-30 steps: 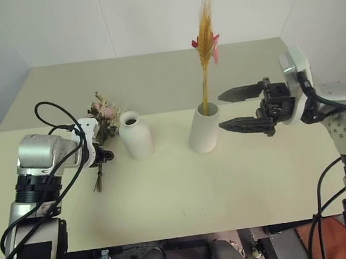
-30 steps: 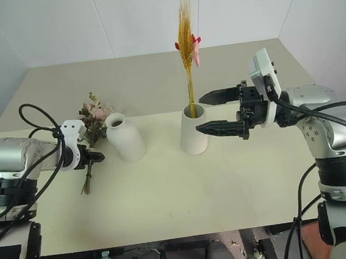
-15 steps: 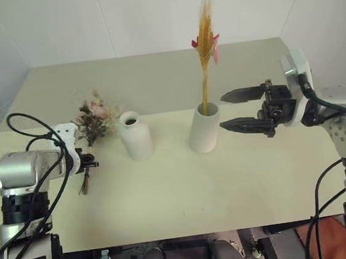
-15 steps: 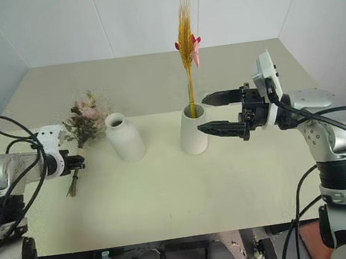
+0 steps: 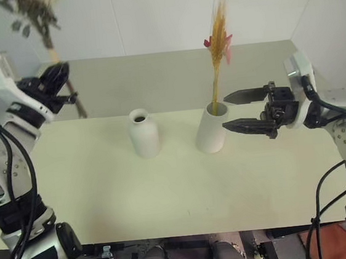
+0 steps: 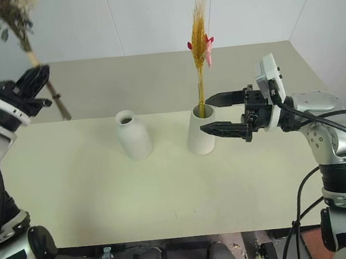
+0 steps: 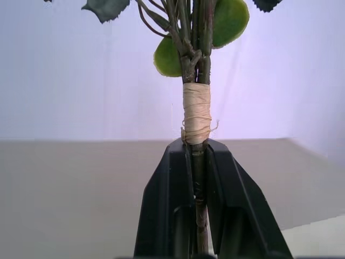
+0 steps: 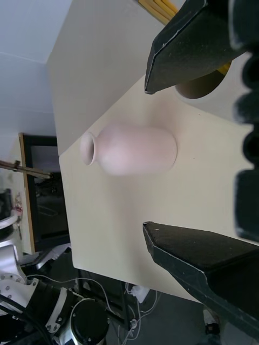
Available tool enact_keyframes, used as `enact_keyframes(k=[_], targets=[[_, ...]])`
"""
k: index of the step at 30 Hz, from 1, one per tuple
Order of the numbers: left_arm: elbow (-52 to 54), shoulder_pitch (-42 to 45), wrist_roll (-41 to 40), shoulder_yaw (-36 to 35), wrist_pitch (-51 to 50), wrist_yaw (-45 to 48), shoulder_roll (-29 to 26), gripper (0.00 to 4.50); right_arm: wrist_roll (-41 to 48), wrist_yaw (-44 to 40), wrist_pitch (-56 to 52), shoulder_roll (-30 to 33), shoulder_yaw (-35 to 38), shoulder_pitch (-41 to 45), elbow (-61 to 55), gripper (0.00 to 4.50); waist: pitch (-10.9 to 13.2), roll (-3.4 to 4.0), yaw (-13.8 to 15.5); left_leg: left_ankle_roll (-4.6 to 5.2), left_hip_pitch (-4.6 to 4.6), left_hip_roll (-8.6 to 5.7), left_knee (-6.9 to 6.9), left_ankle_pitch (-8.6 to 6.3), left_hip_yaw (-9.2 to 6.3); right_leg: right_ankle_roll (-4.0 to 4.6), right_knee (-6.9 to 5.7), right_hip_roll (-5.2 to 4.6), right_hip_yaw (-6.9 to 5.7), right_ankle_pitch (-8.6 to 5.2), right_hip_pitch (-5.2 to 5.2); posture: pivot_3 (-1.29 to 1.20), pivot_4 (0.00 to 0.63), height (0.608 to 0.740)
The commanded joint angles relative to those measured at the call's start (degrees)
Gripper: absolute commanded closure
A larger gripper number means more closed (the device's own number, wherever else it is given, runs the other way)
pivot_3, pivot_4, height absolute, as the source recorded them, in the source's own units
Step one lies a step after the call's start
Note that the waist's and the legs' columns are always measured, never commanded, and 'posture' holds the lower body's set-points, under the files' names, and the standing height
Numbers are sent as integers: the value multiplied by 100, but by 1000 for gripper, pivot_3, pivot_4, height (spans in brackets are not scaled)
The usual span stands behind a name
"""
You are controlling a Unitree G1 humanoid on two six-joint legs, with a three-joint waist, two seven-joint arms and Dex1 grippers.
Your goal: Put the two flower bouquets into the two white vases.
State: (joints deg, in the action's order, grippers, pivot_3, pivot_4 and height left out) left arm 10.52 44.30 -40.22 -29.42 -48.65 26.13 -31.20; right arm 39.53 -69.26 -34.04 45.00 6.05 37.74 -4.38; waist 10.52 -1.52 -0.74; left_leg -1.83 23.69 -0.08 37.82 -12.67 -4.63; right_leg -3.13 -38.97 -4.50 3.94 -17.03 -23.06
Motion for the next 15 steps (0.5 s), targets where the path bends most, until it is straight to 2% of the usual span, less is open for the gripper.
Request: enact_keyframes(k=[1,7,15], targets=[[51,362,-469,237,206,290,169,4412,90,116,68,42,274,-47,-258,0,0,0,-8,0,0,1,0,0,0,0,-1,1,0,0,-1,0,150,740],[-470,596,-513,778,403,758,263,4412,162,289,18,58,433,-233,-476,0,0,0,-66,0,-5,4,-1,0,0,0,-4,9,2,0,-1,0,150,740],[-907,393,11,1317,1060,1270,169,4412,247,527,-57,55,628,-446,-746,0,0,0,-77,1,-4,2,1,1,0,0,-2,7,2,0,0,0,150,740]])
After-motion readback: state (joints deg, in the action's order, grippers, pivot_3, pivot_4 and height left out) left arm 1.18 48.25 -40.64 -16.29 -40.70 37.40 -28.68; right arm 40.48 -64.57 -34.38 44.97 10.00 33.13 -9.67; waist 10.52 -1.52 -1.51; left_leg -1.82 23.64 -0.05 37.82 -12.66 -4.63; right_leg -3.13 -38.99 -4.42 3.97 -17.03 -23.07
